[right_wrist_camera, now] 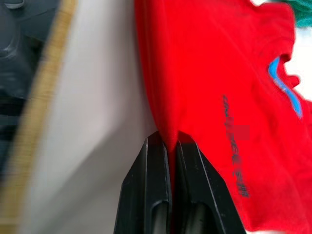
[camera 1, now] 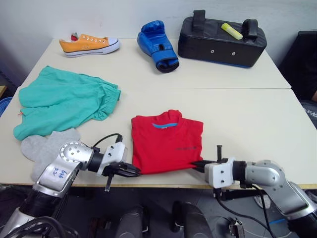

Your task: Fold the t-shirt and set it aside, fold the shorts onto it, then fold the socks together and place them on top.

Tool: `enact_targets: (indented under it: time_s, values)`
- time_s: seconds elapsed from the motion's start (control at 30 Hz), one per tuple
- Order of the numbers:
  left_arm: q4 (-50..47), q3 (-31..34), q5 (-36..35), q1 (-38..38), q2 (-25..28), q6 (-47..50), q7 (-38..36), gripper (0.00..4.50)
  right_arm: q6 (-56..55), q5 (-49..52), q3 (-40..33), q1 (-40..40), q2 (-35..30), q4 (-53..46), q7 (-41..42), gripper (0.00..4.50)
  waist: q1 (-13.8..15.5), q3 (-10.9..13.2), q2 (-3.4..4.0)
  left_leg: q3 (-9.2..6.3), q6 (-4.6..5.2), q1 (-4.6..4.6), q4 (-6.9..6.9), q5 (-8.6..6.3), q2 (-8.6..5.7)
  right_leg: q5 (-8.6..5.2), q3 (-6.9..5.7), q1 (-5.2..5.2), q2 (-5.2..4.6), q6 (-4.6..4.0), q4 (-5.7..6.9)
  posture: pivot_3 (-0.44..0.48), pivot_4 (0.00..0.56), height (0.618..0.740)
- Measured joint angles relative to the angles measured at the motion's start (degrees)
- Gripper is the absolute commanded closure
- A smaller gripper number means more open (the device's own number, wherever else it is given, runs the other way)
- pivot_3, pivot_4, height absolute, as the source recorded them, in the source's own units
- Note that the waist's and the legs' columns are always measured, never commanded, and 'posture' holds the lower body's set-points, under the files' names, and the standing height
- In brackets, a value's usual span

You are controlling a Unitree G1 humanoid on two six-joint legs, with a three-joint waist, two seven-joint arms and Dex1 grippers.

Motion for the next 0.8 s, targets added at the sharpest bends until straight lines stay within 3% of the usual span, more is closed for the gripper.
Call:
enact_targets:
  time_s: [0.07,0.17,0.27,0.3,0.47,0.53,0.6,0.7,0.8]
  values:
    - [0.1,-0.2,0.5,0.4,0.0,-0.4,0.6,4.47,1.7,0.6,-0.1,0.7,0.0,-1.2,0.2,4.5,0.0,0.0,0.0,-0.03,-0.05,0.0,0.0,-0.02,0.0,-0.02,-0.02,-0.01,0.0,-0.04,0.04,0.0,0.15,0.74]
    - [1.0,-0.1,0.1,0.8,0.1,-0.1,0.8,3.83,5.8,4.3,-1.8,2.4,-0.5,-3.9,1.8,3.76,0.1,0.0,0.0,-0.05,-0.03,-0.01,0.0,-0.02,0.01,-0.06,-0.07,-0.02,0.01,-0.08,0.05,0.0,0.15,0.74]
    - [2.2,1.8,-2.0,1.2,1.9,2.2,-0.6,2.9,11.1,10.2,-5.9,4.8,-4.0,-6.8,4.8,2.76,0.2,0.0,0.0,-0.08,0.18,-0.02,0.0,0.05,0.02,-0.06,-0.11,0.01,0.01,-0.08,0.0,0.0,0.15,0.74]
    - [2.8,2.7,-3.3,1.0,2.2,3.4,-1.2,2.62,13.5,13.4,-7.1,4.9,-4.2,-7.6,5.6,2.76,0.3,0.0,0.0,-0.1,0.02,-0.01,0.01,-0.07,0.02,-0.06,-0.11,0.03,0.01,-0.08,-0.01,0.0,0.15,0.74]
    - [7.7,10.1,-15.1,-6.1,3.9,16.8,-4.5,2.62,32.8,35.2,-14.6,-5.9,-4.9,-8.9,6.9,2.76,0.1,0.1,-0.06,-0.24,0.3,-0.02,0.08,-0.17,0.06,-0.01,-0.13,0.03,0.01,-0.14,0.05,0.0,0.15,0.74]
    - [7.9,11.1,-17.9,-11.0,3.0,20.7,-4.4,3.01,39.1,39.3,-14.2,-12.7,-1.6,-6.8,4.9,3.14,0.1,0.0,-0.08,-0.25,-0.03,0.01,0.05,0.01,0.05,-0.02,-0.15,0.06,0.01,-0.15,0.04,0.0,0.15,0.74]
    - [9.2,9.1,-16.3,-14.5,0.1,20.0,-3.0,3.48,41.4,38.8,-11.0,-17.0,2.2,-3.5,3.3,3.62,0.3,0.0,-0.06,-0.22,0.15,-0.01,0.02,0.13,-0.01,-0.02,-0.16,0.06,0.02,-0.14,0.05,0.0,0.15,0.74]
    - [13.6,0.9,-8.5,-18.2,-6.4,16.6,1.4,4.38,40.8,32.9,-2.1,-21.6,7.9,3.1,2.5,4.5,0.7,0.0,-0.05,-0.04,0.28,-0.15,0.04,0.19,-0.08,0.0,-0.16,-0.03,0.05,-0.09,0.14,0.0,0.15,0.74]
    - [18.8,-5.9,-1.5,-21.5,-11.6,14.8,5.9,4.47,37.4,25.4,5.2,-25.3,11.7,9.6,2.6,4.5,0.5,0.0,-0.06,0.12,0.41,-0.27,0.1,0.25,-0.1,0.06,-0.15,-0.11,0.08,0.02,0.18,0.0,0.15,0.74]
